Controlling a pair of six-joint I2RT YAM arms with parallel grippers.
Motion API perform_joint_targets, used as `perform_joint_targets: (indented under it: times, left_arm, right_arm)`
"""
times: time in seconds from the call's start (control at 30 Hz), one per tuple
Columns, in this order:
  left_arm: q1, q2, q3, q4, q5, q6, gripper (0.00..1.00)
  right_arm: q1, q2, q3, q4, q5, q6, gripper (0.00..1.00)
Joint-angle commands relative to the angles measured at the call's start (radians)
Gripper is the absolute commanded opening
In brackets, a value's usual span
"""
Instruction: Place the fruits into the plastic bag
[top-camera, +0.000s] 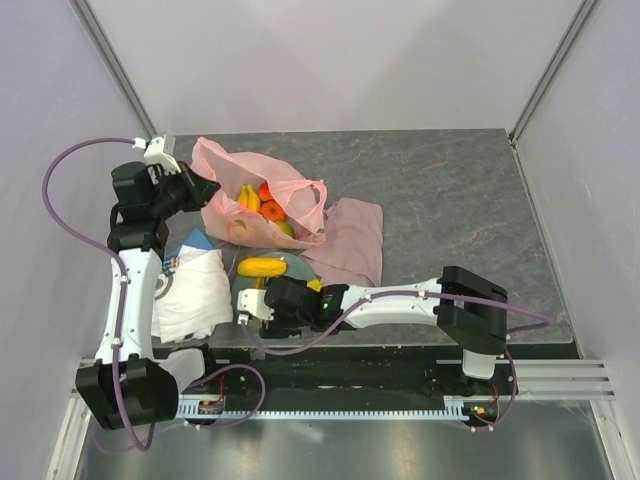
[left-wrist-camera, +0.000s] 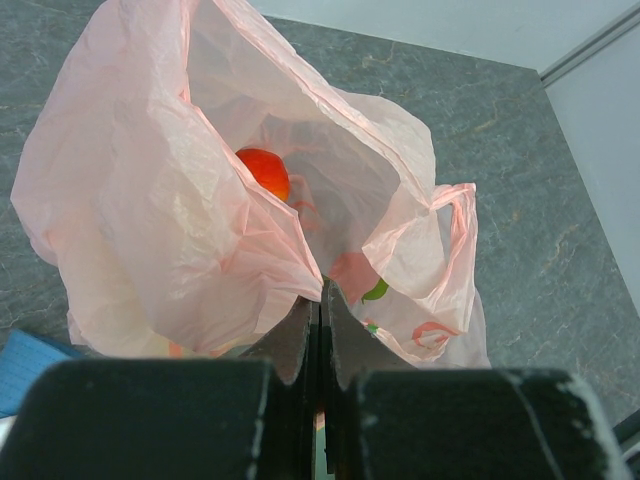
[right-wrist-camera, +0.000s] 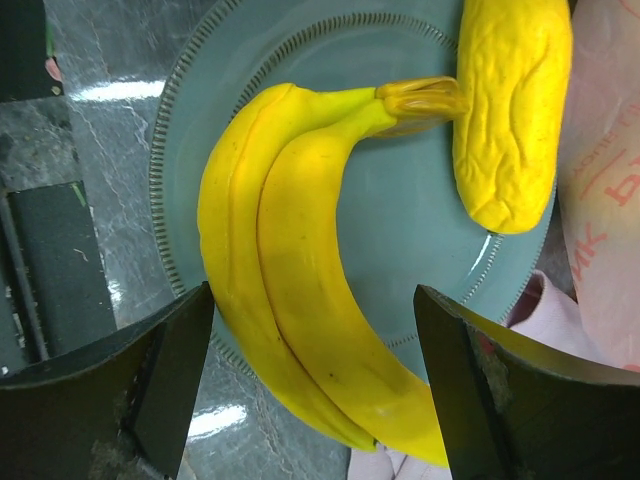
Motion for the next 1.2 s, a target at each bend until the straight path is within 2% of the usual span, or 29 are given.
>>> perform_joint_targets:
  times: [0.0, 0.2, 0.3, 0.43, 0.6, 0.87, 0.97, 1.07, 1.17]
  left_arm:
    - [-0.003, -0.005, 0.001, 0.041, 0.007, -0.012, 0.02]
    - [-0.003, -0.006, 0.001, 0.04, 0.008, -0.011, 0.02]
    - [-0.003, -0.008, 0.0, 0.04, 0.008, -0.011, 0.02]
    - [-0.003, -0.008, 0.0, 0.04, 0.007, -0.011, 0.01]
    - [-0.003, -0.008, 0.001, 0.038, 0.007, -0.011, 0.02]
    - [-0.003, -0.011, 0.0, 0.04, 0.005, -0.009, 0.01]
    - [-0.003, -0.009, 0.0, 0.04, 0.005, -0.011, 0.02]
    - [-0.003, -0.009, 0.0, 0.041, 0.005, -0.009, 0.02]
    - [-0.003, -0.009, 0.0, 0.04, 0.005, -0.009, 0.01]
  right_arm:
    - [0.003, 0.029, 0.049, 0.006, 0.028, -0.059, 0.88]
    - [0.003, 0.052, 0.072, -0.008, -0.004, -0.085, 0.86]
    - [0.003, 0.073, 0.087, -0.029, -0.022, -0.096, 0.8]
    - [0.003, 0.096, 0.109, -0.068, -0.054, -0.102, 0.65]
    - [0.003, 0.098, 0.118, -0.088, -0.068, -0.099, 0.51]
    - [0.003, 0.064, 0.118, -0.091, -0.123, -0.091, 0.43]
    - [0.003, 0.046, 0.118, -0.091, -0.123, -0.073, 0.35]
    - [0.001, 0.026, 0.12, -0.094, -0.097, -0.045, 0.2]
    - [0.001, -0.013, 0.104, -0.088, -0.102, -0.022, 0.14]
